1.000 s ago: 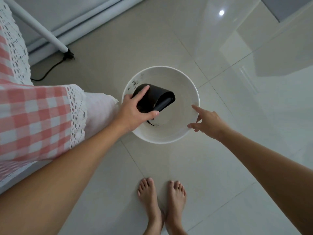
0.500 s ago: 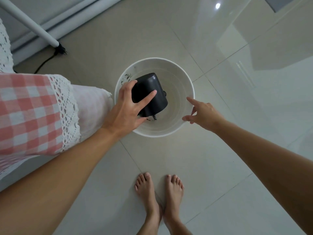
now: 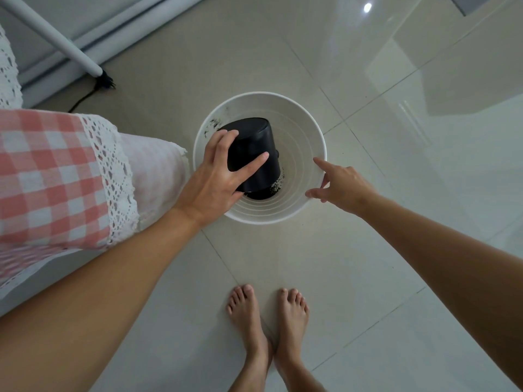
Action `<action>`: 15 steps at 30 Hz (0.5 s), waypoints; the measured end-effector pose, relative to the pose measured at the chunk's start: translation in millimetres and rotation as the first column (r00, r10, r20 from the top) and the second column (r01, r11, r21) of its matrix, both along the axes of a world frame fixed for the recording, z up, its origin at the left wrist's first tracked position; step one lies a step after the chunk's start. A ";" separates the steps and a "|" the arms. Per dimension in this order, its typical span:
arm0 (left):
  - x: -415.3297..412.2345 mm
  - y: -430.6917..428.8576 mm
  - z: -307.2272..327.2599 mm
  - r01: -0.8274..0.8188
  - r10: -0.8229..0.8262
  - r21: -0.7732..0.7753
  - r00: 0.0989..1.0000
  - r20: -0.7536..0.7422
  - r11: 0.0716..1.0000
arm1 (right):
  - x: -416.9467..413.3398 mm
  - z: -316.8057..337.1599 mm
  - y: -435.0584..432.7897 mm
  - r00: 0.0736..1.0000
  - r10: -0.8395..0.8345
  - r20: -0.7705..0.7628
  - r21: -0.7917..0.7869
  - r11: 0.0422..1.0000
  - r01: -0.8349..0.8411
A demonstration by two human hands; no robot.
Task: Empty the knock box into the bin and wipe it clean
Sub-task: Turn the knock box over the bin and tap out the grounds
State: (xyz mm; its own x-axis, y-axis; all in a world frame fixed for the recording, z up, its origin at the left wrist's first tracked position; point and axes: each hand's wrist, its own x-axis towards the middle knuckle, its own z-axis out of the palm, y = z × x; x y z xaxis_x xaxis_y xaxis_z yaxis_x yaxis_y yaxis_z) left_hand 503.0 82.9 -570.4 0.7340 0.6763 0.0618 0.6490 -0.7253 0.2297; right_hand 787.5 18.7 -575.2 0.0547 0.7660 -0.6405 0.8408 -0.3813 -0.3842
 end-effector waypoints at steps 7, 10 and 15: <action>4.1 0.5 11.1 0.006 -0.006 0.030 1.000 0.000 1.000 | -3.5 6.0 -1.0 1.000 0.016 0.021 -0.011 1.000 -0.016; 5.8 0.4 14.9 0.014 -0.014 0.032 1.000 -0.005 0.999 | -3.7 7.2 -0.9 0.999 0.026 0.028 -0.012 1.000 -0.026; 6.4 -1.6 18.4 0.006 -0.006 0.012 1.000 -0.025 1.000 | -4.5 6.0 -1.1 0.999 0.029 0.045 -0.006 1.000 -0.029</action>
